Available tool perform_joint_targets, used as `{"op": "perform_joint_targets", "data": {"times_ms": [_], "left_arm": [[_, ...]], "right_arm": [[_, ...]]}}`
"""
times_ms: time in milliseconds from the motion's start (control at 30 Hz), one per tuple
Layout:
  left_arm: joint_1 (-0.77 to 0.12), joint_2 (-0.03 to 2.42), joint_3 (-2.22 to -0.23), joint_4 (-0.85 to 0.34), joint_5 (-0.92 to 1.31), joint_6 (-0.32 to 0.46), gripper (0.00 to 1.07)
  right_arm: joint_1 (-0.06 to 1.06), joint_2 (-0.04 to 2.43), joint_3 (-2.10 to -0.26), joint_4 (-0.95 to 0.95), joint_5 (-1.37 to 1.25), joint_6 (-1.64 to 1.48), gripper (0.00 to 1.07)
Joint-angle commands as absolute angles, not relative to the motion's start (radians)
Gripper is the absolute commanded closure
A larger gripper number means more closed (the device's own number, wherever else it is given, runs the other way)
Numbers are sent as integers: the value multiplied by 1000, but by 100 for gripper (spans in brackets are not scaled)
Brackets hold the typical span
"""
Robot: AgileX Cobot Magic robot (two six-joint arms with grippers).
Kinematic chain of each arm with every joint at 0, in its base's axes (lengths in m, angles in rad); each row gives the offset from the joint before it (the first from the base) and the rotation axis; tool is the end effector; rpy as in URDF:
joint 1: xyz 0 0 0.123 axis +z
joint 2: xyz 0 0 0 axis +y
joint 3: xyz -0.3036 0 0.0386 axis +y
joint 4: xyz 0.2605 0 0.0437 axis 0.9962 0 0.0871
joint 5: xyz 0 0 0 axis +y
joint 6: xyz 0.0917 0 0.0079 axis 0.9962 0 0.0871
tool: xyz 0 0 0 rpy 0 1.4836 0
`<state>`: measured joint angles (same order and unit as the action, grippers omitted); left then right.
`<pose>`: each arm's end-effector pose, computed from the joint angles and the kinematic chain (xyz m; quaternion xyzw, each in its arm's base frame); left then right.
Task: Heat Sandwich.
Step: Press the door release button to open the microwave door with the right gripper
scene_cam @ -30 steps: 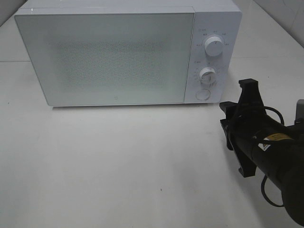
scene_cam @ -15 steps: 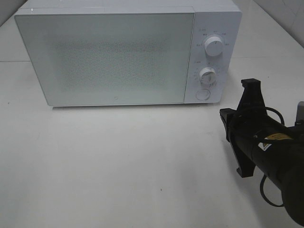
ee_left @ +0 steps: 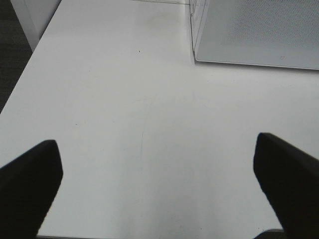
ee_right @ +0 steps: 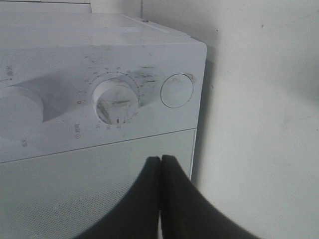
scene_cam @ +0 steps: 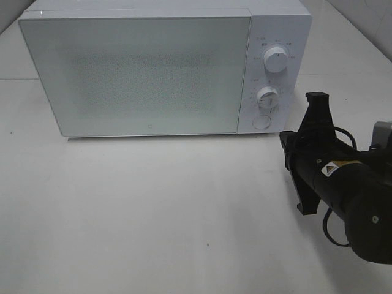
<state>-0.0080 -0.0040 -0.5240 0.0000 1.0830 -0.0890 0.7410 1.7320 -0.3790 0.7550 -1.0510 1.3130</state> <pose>-0.0186 0.0001 0.2878 -0.0345 0.8510 -0.0254 0.5233 0.2251 0.1318 0.1453 0.5336 0.5977 0.4295 0.4166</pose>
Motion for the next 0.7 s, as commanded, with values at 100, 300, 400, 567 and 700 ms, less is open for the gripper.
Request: {"op": "perform_joint_targets", "data": {"times_ms": [100, 300, 400, 567, 700], "left_arm": [[-5, -21, -520, 0, 1071, -93, 7], [-5, -21, -520, 0, 1071, -93, 7], [-5, -21, -520, 0, 1071, -93, 7], [-5, -21, -520, 0, 1071, -93, 7], [-5, -21, -520, 0, 1071, -93, 7]], "right_arm": [[732, 1779, -420, 725, -1048, 1352, 107], [683, 1857, -488, 660, -1045, 1386, 107], [655, 1878, -521, 627, -1027, 1386, 107], [622, 1909, -559, 615, -996, 1385, 107], [593, 1932, -588, 583, -988, 1385, 107]]}}
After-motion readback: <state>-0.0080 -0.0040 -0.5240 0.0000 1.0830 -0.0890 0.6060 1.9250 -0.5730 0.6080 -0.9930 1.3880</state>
